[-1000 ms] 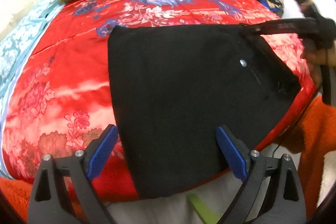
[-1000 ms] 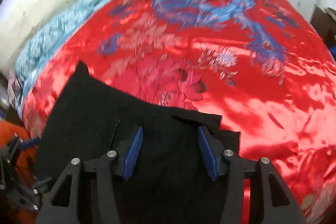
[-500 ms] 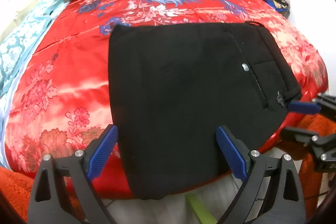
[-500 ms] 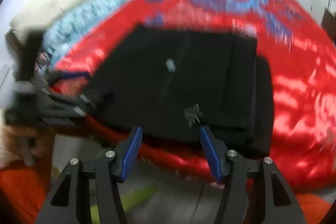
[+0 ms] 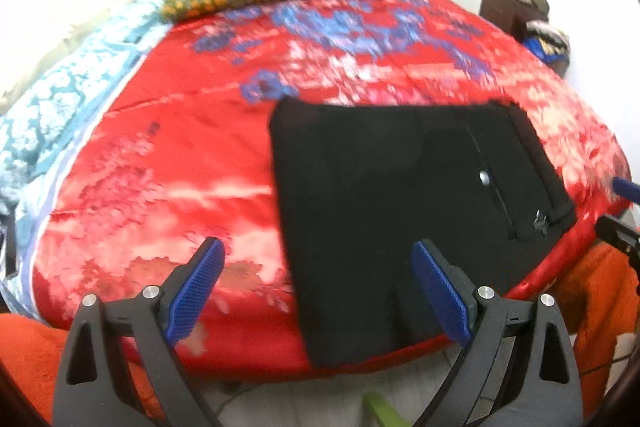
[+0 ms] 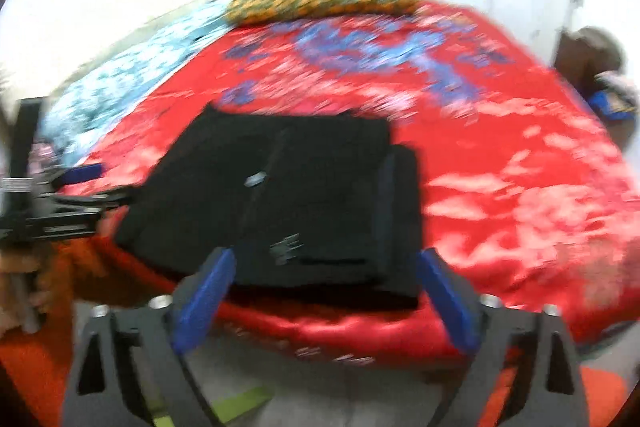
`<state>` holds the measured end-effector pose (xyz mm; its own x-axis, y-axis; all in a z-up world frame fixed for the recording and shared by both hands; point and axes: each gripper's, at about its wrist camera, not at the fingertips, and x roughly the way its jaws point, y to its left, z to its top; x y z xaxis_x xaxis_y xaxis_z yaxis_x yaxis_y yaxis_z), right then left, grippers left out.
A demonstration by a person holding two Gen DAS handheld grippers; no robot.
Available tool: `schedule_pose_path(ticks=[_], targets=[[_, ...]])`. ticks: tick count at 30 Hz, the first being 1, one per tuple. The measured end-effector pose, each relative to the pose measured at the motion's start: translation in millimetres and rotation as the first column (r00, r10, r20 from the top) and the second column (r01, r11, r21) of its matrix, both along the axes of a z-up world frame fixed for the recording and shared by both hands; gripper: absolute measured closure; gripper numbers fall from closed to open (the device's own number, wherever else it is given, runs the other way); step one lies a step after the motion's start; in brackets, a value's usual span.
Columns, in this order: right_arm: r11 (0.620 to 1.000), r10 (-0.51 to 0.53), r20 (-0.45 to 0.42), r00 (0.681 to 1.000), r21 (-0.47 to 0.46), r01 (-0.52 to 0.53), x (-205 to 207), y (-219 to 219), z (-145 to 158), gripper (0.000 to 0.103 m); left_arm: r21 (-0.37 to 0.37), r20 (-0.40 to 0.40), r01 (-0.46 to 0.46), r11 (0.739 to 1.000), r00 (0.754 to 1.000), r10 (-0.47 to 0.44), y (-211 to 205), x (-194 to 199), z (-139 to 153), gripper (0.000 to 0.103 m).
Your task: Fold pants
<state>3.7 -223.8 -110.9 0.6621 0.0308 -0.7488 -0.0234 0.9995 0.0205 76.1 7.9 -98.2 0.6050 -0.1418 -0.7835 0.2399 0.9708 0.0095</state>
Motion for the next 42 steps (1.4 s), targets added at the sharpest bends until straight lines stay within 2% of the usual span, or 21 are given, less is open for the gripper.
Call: schedule_pose_path(ticks=[2, 4, 8, 12, 14, 17, 18, 21, 22, 24, 27, 30, 32, 34, 35, 36, 37, 38, 40, 41, 42], targets=[[0.996, -0.053, 0.021, 0.998, -0.076, 0.055, -5, 0, 9, 0.0, -0.01, 0.015, -0.02, 1.0, 1.0, 0.02, 6, -7, 10, 0.007], [0.986, -0.104, -0.015, 0.994, -0.132, 0.101, -9, 4, 13, 0.0, -0.03, 0.02, -0.044, 0.999, 0.999, 0.044, 9, -16, 18, 0.006], [0.99, -0.106, -0.033, 0.994, -0.1, 0.103, -20, 10, 20, 0.0, -0.057, -0.016, -0.091, 0.994, 0.996, 0.09, 9, -31, 20, 0.006], [0.994, -0.08, -0.047, 0.996, -0.077, 0.076, -22, 12, 13, 0.0, -0.038, -0.071, -0.061, 0.997, 0.996, 0.058, 2, -28, 7, 0.006], [0.997, -0.081, -0.075, 0.994, -0.015, 0.08, -16, 2, 3, 0.0, -0.035, -0.107, -0.041, 0.999, 0.994, 0.037, 5, -19, 2, 0.006], [0.985, -0.051, -0.088, 0.995, 0.162, 0.065, -4, -26, -8, 0.0, -0.083, -0.16, -0.05, 0.995, 0.986, 0.037, 27, 6, -10, 0.006], [0.971, -0.039, -0.082, 0.996, 0.232, 0.057, 4, -41, -13, 0.0, -0.101, -0.179, -0.057, 0.993, 0.983, 0.038, 32, 12, -14, 0.006], [0.915, 0.018, -0.123, 0.992, 0.402, 0.033, 31, -72, -32, 0.0, -0.219, -0.271, -0.083, 0.972, 0.962, 0.021, 54, 42, -30, 0.006], [0.903, 0.02, -0.138, 0.99, 0.427, 0.041, 40, -80, -39, 0.0, -0.276, -0.302, -0.092, 0.957, 0.953, 0.004, 59, 53, -37, 0.006], [0.88, 0.016, -0.173, 0.985, 0.47, 0.069, 56, -95, -56, 0.0, -0.312, -0.326, -0.096, 0.945, 0.945, -0.012, 60, 65, -47, 0.006], [0.84, 0.035, -0.225, 0.974, 0.534, 0.093, 76, -107, -77, 0.0, -0.298, -0.338, -0.074, 0.952, 0.94, -0.033, 51, 71, -61, 0.006], [0.751, 0.145, -0.217, 0.965, 0.66, 0.036, 91, -105, -89, 0.0, -0.349, -0.369, -0.054, 0.936, 0.925, -0.085, 42, 79, -75, 0.006], [0.738, 0.19, -0.224, 0.956, 0.674, 0.012, 100, -101, -91, 0.0, -0.385, -0.385, -0.052, 0.922, 0.916, -0.109, 39, 86, -81, 0.006], [0.738, 0.221, -0.272, 0.937, 0.675, 0.021, 110, -99, -100, 0.0, -0.419, -0.391, -0.047, 0.907, 0.911, -0.133, 36, 92, -85, 0.019], [0.728, 0.23, -0.284, 0.931, 0.684, 0.029, 113, -100, -103, 0.0, -0.454, -0.399, -0.038, 0.89, 0.902, -0.166, 34, 94, -87, 0.043], [0.717, 0.235, -0.292, 0.927, 0.696, 0.038, 117, -102, -106, 0.0, -0.472, -0.41, -0.037, 0.881, 0.894, -0.183, 32, 94, -88, 0.053], [0.712, 0.24, -0.302, 0.923, 0.701, 0.045, 118, -103, -106, 0.0, -0.462, -0.401, -0.033, 0.886, 0.899, -0.176, 30, 93, -85, 0.057], [0.716, 0.25, -0.315, 0.916, 0.696, 0.044, 119, -101, -106, 0.0, -0.451, -0.389, -0.017, 0.892, 0.904, -0.179, 28, 92, -82, 0.067], [0.762, 0.265, -0.353, 0.897, 0.647, 0.029, 121, -93, -102, 0.005, -0.424, -0.373, 0.0, 0.906, 0.911, -0.175, 21, 89, -73, 0.077], [0.796, 0.245, -0.374, 0.895, 0.604, 0.035, 121, -88, -100, 0.021, -0.417, -0.365, 0.008, 0.909, 0.914, -0.175, 19, 87, -70, 0.081], [0.805, 0.241, -0.367, 0.898, 0.592, 0.026, 119, -85, -95, 0.057, -0.408, -0.353, 0.018, 0.913, 0.919, -0.176, 17, 86, -65, 0.083]])
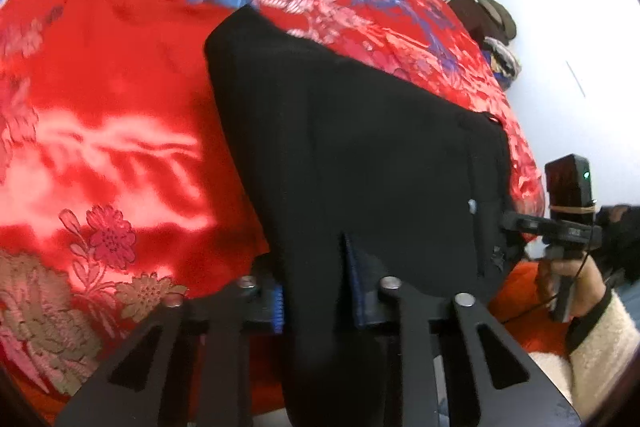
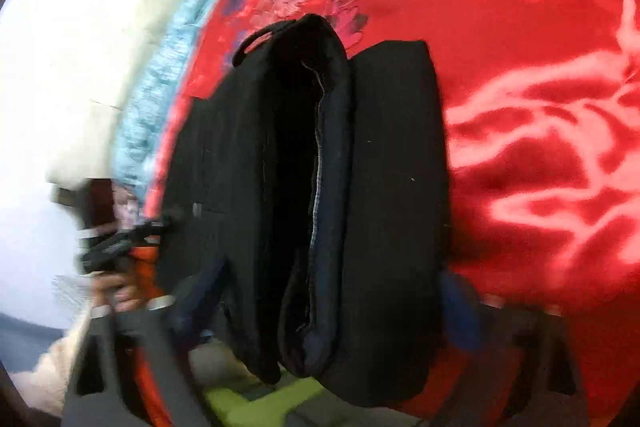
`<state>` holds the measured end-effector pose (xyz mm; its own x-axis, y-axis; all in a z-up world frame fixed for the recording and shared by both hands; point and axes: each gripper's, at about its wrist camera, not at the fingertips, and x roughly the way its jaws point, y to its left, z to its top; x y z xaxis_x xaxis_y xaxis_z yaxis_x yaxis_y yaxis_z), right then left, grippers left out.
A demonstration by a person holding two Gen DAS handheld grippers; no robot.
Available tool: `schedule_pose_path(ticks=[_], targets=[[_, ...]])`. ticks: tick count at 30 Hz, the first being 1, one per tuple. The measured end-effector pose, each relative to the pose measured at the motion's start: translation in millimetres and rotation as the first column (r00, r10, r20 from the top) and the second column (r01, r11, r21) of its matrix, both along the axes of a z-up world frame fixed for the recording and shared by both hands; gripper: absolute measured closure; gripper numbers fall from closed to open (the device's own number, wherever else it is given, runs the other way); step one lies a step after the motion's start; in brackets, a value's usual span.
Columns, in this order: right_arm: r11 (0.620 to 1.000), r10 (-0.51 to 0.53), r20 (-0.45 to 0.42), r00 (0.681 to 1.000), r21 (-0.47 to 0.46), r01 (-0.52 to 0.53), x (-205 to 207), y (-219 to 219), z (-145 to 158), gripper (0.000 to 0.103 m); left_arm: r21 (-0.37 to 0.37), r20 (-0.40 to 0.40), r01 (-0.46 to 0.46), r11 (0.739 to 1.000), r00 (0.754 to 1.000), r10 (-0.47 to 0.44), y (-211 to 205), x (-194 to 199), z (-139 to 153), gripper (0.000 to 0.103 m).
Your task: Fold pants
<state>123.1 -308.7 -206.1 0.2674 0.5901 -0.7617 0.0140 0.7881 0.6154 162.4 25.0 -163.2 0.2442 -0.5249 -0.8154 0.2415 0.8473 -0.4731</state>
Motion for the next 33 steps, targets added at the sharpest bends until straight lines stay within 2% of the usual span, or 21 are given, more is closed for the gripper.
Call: schedule_pose_path(ticks=[1, 3, 8, 12, 16, 18, 19, 20, 21, 22, 23, 24, 25, 26, 28, 29, 30, 32, 33], targets=[[1.0, 0.007, 0.026, 1.0, 0.02, -0.007, -2, 3, 5, 0.062, 0.011, 0.015, -0.001, 1.0, 1.0, 0.0, -2, -2, 7, 0.084], [1.0, 0.017, 0.079, 0.997, 0.0, -0.017, -9, 10, 18, 0.067, 0.004, 0.021, -0.01, 1.0, 1.0, 0.01, 0, 0, 13, 0.085], [0.998, 0.023, 0.18, 0.983, 0.047, -0.032, -3, 22, 55, 0.07, -0.046, 0.065, -0.023, 0.999, 0.998, 0.026, 12, 21, 48, 0.085], [0.997, 0.038, 0.264, 0.964, 0.053, -0.054, 40, 29, 88, 0.07, -0.055, 0.114, -0.05, 0.997, 0.992, 0.056, 18, 68, 72, 0.085], [0.998, 0.027, 0.299, 0.954, 0.038, -0.04, 105, 27, 96, 0.07, -0.026, 0.172, -0.079, 0.997, 0.982, 0.083, 11, 122, 78, 0.085], [1.0, 0.019, 0.298, 0.954, 0.012, -0.024, 134, 21, 87, 0.068, 0.027, 0.194, -0.095, 0.995, 0.977, 0.088, 5, 145, 68, 0.079], [1.0, 0.009, 0.278, 0.961, 0.016, -0.014, 147, 18, 78, 0.067, 0.099, 0.199, -0.121, 0.988, 0.975, 0.1, 0, 156, 55, 0.073], [1.0, -0.008, 0.255, 0.967, 0.013, 0.005, 156, 14, 68, 0.062, 0.172, 0.199, -0.152, 0.973, 0.973, 0.117, -3, 162, 43, 0.063], [1.0, -0.031, 0.227, 0.973, 0.003, 0.031, 163, 8, 57, 0.058, 0.228, 0.198, -0.174, 0.958, 0.972, 0.129, -5, 164, 34, 0.063], [0.998, -0.049, 0.189, 0.981, -0.016, 0.053, 168, 5, 45, 0.056, 0.307, 0.208, -0.202, 0.93, 0.968, 0.142, -4, 161, 22, 0.063], [0.996, -0.069, 0.153, 0.986, -0.054, 0.078, 169, 0, 32, 0.051, 0.335, 0.226, -0.223, 0.915, 0.962, 0.152, -1, 154, 19, 0.06], [0.991, -0.097, 0.131, 0.987, -0.078, 0.108, 164, -7, 24, 0.049, 0.343, 0.247, -0.238, 0.909, 0.956, 0.157, 4, 145, 20, 0.051], [0.989, -0.124, 0.131, 0.984, -0.062, 0.133, 156, -16, 20, 0.044, 0.347, 0.267, -0.247, 0.905, 0.951, 0.157, 8, 137, 22, 0.044], [0.986, -0.15, 0.15, 0.977, -0.047, 0.159, 145, -24, 20, 0.033, 0.359, 0.309, -0.268, 0.894, 0.938, 0.157, 13, 123, 30, 0.032], [0.974, -0.18, 0.211, 0.961, -0.099, 0.204, 117, -34, 34, 0.024, 0.373, 0.402, -0.31, 0.874, 0.903, 0.149, 18, 100, 48, 0.019], [0.97, -0.178, 0.24, 0.954, -0.122, 0.212, 103, -36, 42, 0.012, 0.384, 0.455, -0.334, 0.861, 0.879, 0.139, 17, 86, 61, 0.009], [0.963, -0.175, 0.268, 0.947, -0.155, 0.221, 87, -35, 54, 0.0, 0.392, 0.488, -0.351, 0.85, 0.863, 0.132, 16, 80, 69, 0.004], [0.95, -0.164, 0.313, 0.936, -0.206, 0.235, 59, -28, 74, 0.0, 0.419, 0.575, -0.406, 0.812, 0.811, 0.109, 8, 53, 95, 0.004], [0.948, -0.15, 0.333, 0.931, -0.219, 0.231, 46, -19, 86, 0.0, 0.433, 0.592, -0.421, 0.797, 0.8, 0.101, 2, 47, 103, 0.003]])
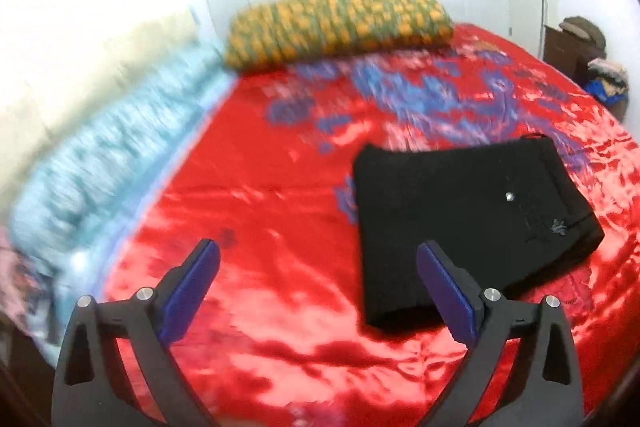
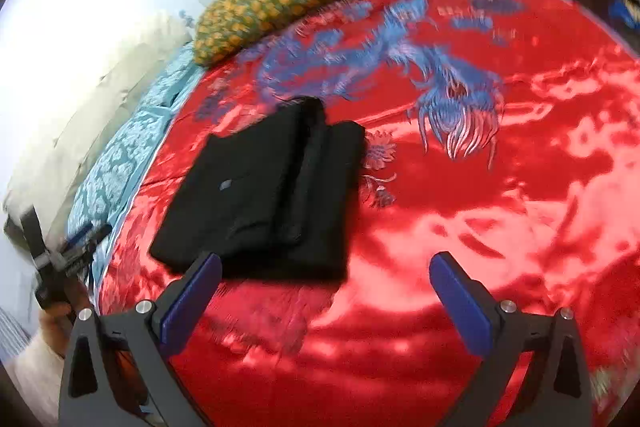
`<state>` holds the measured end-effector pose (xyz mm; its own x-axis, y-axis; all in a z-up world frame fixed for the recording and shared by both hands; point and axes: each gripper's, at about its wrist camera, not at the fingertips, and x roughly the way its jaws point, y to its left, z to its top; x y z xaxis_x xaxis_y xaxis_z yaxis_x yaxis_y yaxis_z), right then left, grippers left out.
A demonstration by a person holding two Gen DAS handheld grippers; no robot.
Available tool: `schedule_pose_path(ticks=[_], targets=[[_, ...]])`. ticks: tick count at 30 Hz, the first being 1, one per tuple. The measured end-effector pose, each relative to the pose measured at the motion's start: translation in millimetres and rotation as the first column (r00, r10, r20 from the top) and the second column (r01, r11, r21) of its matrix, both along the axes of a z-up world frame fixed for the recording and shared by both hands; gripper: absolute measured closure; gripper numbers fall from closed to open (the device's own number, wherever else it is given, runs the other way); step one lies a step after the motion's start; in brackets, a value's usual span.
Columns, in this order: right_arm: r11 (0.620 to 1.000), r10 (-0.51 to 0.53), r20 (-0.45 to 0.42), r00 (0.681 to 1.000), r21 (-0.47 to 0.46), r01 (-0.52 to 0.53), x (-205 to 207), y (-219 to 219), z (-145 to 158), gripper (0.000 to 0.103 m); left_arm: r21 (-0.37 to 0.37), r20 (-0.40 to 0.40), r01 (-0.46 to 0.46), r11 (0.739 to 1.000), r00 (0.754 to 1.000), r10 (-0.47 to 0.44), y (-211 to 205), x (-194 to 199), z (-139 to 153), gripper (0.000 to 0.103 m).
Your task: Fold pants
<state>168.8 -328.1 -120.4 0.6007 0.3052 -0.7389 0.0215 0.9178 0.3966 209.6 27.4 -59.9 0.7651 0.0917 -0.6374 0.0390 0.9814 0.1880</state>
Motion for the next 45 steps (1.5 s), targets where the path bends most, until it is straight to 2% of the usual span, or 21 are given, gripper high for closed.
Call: schedule_pose_path(ticks=[2, 4, 5, 7, 9, 11, 14, 17, 22, 27, 32, 36, 40, 45], targets=[[0.997, 0.016, 0.012, 1.0, -0.073, -0.015, -25, 23, 18, 0.0, 0.03, 0.022, -0.025, 0.999, 0.999, 0.024, -9, -21, 21, 0.003], [0.977, -0.001, 0.021, 1.0, -0.211, 0.006, -43, 48, 34, 0.0, 0.015, 0.031, -0.052, 0.999, 0.998, 0.051, -13, -37, 34, 0.001], [0.948, -0.03, 0.041, 0.999, -0.317, 0.042, -54, 68, 42, 0.0, -0.004, 0.033, -0.056, 0.998, 0.998, 0.056, -15, -50, 41, 0.001], [0.91, -0.065, 0.082, 0.995, -0.404, 0.093, -70, 90, 52, 0.0, -0.06, -0.008, -0.038, 0.997, 0.999, 0.038, -17, -66, 47, 0.001], [0.905, -0.073, 0.118, 0.99, -0.41, 0.116, -91, 114, 60, 0.0, -0.143, -0.092, -0.006, 0.99, 0.996, -0.007, -16, -79, 49, 0.001], [0.894, -0.054, 0.129, 0.99, -0.435, 0.105, -109, 145, 65, 0.0, -0.218, -0.142, -0.003, 0.976, 0.989, -0.029, -11, -93, 50, 0.001], [0.873, 0.013, 0.161, 0.987, -0.483, 0.067, -127, 179, 76, 0.0, -0.285, -0.16, -0.002, 0.959, 0.986, -0.046, -8, -114, 48, 0.001], [0.852, 0.054, 0.21, 0.976, -0.52, 0.065, -148, 200, 89, 0.0, -0.257, -0.146, -0.005, 0.966, 0.989, -0.034, -10, -127, 50, 0.001], [0.846, 0.046, 0.24, 0.97, -0.525, 0.09, -156, 205, 99, 0.0, -0.187, -0.118, 0.007, 0.982, 0.993, -0.03, -15, -141, 57, 0.001], [0.841, 0.007, 0.236, 0.972, -0.527, 0.121, -159, 197, 98, 0.0, -0.209, -0.123, 0.037, 0.977, 0.99, -0.063, -16, -147, 59, 0.001], [0.842, -0.019, 0.22, 0.975, -0.522, 0.134, -160, 188, 98, 0.0, -0.173, -0.123, 0.044, 0.984, 0.99, -0.066, -21, -151, 59, 0.001], [0.84, -0.024, 0.218, 0.976, -0.525, 0.138, -160, 188, 98, 0.0, -0.2, -0.141, 0.042, 0.979, 0.987, -0.071, -19, -152, 59, 0.001], [0.828, -0.027, 0.22, 0.975, -0.541, 0.145, -160, 190, 99, 0.0, -0.169, -0.135, 0.018, 0.985, 0.99, -0.042, -19, -153, 58, 0.001], [0.824, -0.033, 0.215, 0.976, -0.547, 0.148, -161, 191, 98, 0.0, -0.168, -0.14, 0.013, 0.986, 0.989, -0.037, -20, -155, 57, 0.001]])
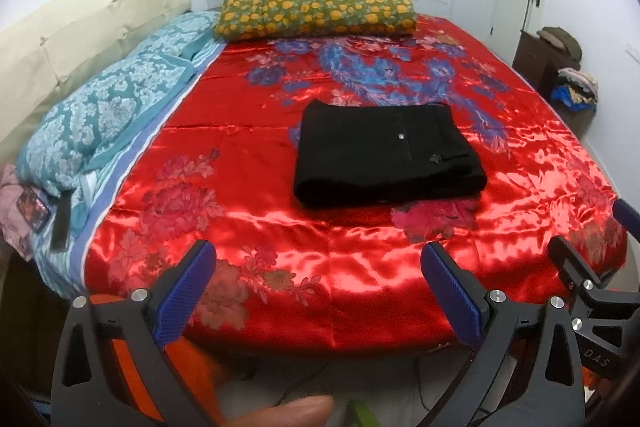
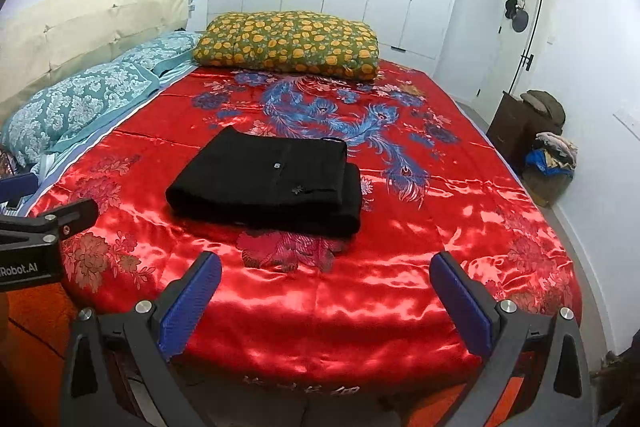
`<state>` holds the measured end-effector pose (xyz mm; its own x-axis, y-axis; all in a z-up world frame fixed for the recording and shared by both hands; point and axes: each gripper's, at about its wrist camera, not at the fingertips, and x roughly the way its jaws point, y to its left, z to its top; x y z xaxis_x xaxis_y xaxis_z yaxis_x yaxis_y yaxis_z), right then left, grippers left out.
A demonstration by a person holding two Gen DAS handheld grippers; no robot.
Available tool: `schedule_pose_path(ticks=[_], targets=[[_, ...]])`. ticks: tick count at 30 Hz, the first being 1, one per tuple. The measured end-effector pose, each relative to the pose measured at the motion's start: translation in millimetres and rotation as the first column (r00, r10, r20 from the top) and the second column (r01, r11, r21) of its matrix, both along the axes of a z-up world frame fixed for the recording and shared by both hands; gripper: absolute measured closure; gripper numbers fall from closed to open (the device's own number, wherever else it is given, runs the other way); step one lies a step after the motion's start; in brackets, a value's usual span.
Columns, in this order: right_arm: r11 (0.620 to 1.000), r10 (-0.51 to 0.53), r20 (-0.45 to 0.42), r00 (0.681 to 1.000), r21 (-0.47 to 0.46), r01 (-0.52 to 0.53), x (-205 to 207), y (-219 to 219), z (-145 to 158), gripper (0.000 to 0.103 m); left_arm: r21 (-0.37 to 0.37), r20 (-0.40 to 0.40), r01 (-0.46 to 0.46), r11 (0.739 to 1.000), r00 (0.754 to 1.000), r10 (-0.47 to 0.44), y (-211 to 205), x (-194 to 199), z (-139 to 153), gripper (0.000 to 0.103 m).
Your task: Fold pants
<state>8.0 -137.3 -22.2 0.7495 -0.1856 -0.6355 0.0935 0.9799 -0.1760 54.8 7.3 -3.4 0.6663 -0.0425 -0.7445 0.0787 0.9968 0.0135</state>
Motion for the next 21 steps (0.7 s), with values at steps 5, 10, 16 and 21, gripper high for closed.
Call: schedule_pose_path(ticks=[5, 10, 16, 21], targets=[[1.0, 0.009, 0.001, 1.0, -0.013, -0.009, 0.5, 1.7, -0.1, 0.0, 0.004, 0.011, 0.003, 1.0, 1.0, -0.003, -2.3, -0.5, 0.0, 0.001], [1.0, 0.026, -0.015, 1.0, -0.011, -0.026, 1.2, 4.6, -4.2, 0.0, 0.005, 0.013, 0.011, 1.0, 1.0, -0.011, -3.2, -0.8, -0.7, 0.001], [0.999, 0.03, -0.019, 0.999, -0.011, -0.03, 0.8, 5.2, -4.6, 0.0, -0.015, 0.007, 0.009, 1.0, 1.0, -0.009, -1.3, -1.6, -1.0, 0.001], [1.0, 0.029, -0.023, 0.999, -0.006, -0.029, 1.0, 3.9, -5.3, 0.0, -0.017, 0.017, 0.011, 1.0, 1.0, -0.01, -1.6, -4.5, 2.0, 0.001]])
